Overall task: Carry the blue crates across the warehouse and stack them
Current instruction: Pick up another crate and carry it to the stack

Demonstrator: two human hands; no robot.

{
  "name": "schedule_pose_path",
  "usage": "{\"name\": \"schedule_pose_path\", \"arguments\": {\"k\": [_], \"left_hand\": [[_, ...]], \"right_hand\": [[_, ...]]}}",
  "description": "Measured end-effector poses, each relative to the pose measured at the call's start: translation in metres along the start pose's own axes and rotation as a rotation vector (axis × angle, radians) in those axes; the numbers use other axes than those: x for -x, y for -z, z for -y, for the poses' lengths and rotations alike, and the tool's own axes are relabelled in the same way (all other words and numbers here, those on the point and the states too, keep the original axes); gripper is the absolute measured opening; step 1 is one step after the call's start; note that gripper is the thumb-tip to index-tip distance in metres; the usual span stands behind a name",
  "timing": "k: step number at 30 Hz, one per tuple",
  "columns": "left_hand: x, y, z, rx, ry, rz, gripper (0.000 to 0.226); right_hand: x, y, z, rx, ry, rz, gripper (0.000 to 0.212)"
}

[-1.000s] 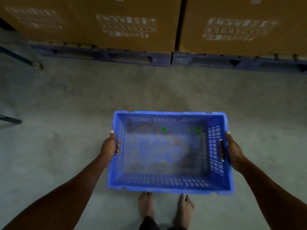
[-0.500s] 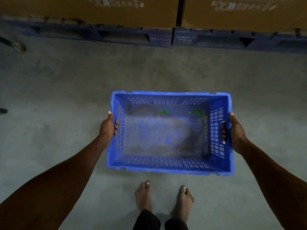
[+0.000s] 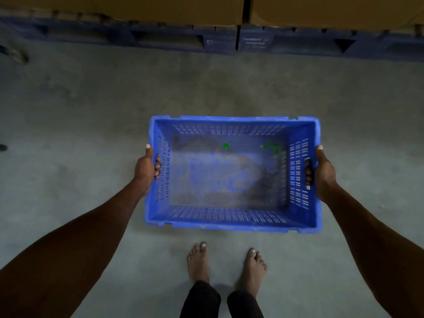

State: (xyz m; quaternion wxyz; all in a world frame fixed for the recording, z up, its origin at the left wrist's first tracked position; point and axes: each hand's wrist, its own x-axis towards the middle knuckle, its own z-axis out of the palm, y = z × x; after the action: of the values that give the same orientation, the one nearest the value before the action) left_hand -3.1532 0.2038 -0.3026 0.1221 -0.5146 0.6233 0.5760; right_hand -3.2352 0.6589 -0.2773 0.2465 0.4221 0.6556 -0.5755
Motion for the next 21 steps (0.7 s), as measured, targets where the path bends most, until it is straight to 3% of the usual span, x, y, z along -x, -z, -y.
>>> {"name": "schedule_pose_path", "arguments": {"k": [16, 21], "left_hand": [[-0.003, 0.000, 0.010, -0.061, -0.108, -0.033, 0.055], [0.001, 0.003, 0.006, -0.244, -0.144, -0.111, 0.062]], "right_hand": [[0.003, 0.009, 0.006, 0.012, -0.054, 0.112, 0.058], [0.002, 0.011, 0.005, 0.126, 0.011, -0.031, 0.063]]}}
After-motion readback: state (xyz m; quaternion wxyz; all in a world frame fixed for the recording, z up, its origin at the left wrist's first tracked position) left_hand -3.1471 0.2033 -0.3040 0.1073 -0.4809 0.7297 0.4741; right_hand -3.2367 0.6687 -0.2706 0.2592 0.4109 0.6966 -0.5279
